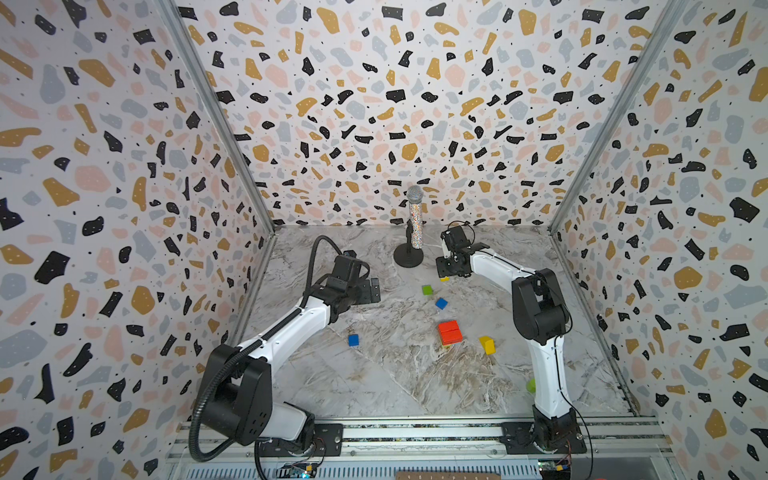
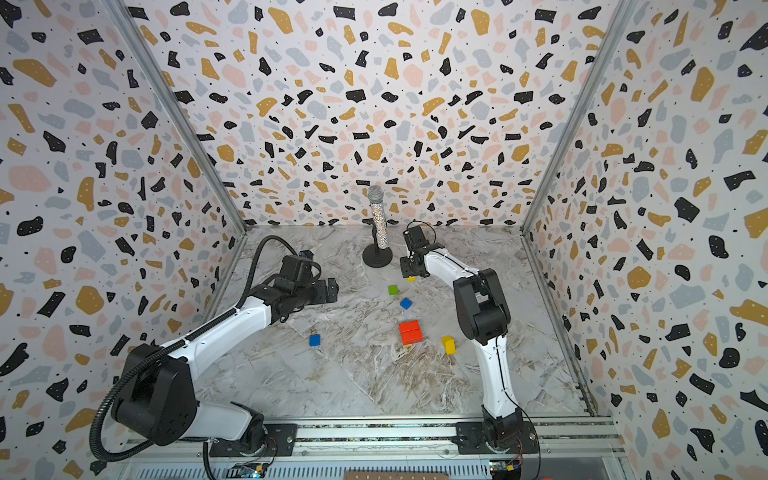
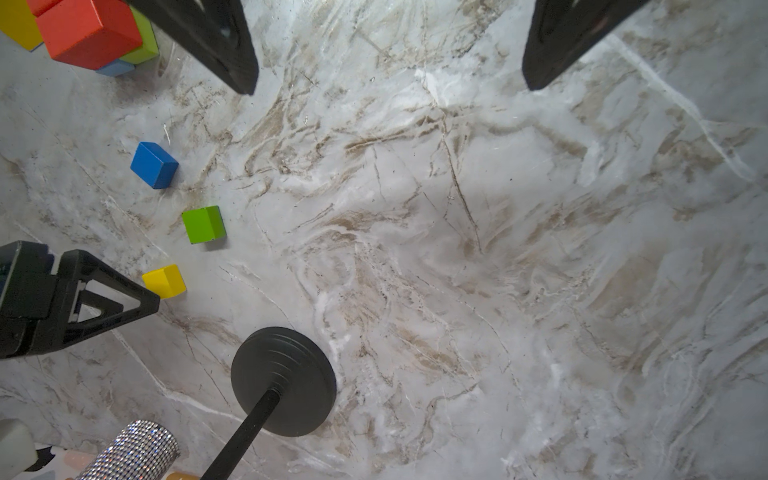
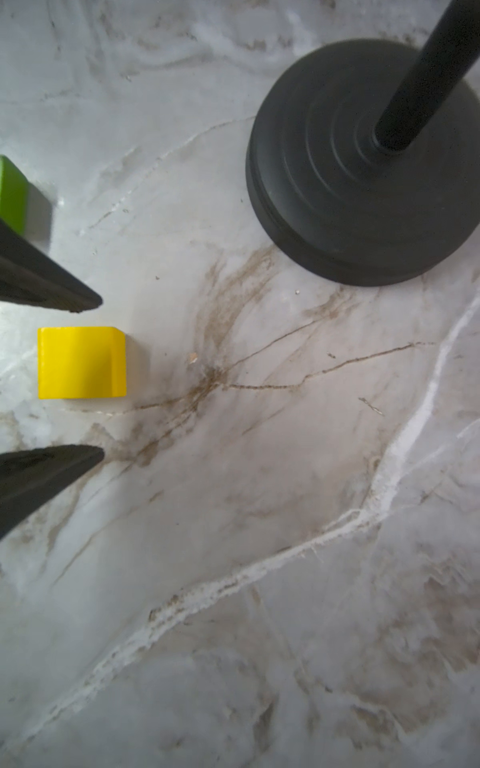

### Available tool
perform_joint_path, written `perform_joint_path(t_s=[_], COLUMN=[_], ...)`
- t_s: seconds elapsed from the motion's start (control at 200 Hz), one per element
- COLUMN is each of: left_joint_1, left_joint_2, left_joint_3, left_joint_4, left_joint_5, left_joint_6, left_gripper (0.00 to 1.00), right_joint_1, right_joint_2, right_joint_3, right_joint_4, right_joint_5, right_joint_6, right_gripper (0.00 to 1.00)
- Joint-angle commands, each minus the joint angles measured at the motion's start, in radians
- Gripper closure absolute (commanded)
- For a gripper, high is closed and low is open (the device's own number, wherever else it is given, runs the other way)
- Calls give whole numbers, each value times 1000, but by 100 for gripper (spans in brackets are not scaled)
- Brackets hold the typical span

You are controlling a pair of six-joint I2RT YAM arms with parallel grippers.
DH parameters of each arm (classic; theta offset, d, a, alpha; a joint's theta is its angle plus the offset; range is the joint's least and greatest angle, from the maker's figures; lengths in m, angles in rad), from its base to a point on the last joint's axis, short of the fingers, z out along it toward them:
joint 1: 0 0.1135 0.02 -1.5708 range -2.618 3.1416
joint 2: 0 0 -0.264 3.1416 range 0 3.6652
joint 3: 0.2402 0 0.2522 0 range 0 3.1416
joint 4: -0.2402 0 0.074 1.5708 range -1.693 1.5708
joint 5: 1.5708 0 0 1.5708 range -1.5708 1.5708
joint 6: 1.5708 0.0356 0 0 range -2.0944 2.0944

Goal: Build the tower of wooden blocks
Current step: 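Move the right gripper toward the yellow block near the black stand, then lower the right gripper and close on the yellow block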

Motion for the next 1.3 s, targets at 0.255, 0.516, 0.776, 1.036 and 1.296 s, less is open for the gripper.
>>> perform_joint_path(t_s=[0.255,0.516,0.776,1.036,1.296], left_joint_1=[1,7,10,12,16], left_joint_2=[4,2,-1,-5,-11], left_joint_3=[31,32,30,29,26], left_joint_4=[9,8,9,10,10], left_joint_5=[9,16,18,23,27], left_joint_6=[17,16,16,15,13], left_gripper=[0,0,0,0,0], right_joint_1=[-4,3,5,6,8], right_joint_2=[28,35,40,48,51], right_joint_3=[26,22,19,19,18], right_joint_4=[-37,-33,-32,-38,-42], right_joint_5=[-24,-32,-31,-33,-37], right_joint_6=[-3,-2,-2,-5,0], right_gripper=[44,41,50,55,66])
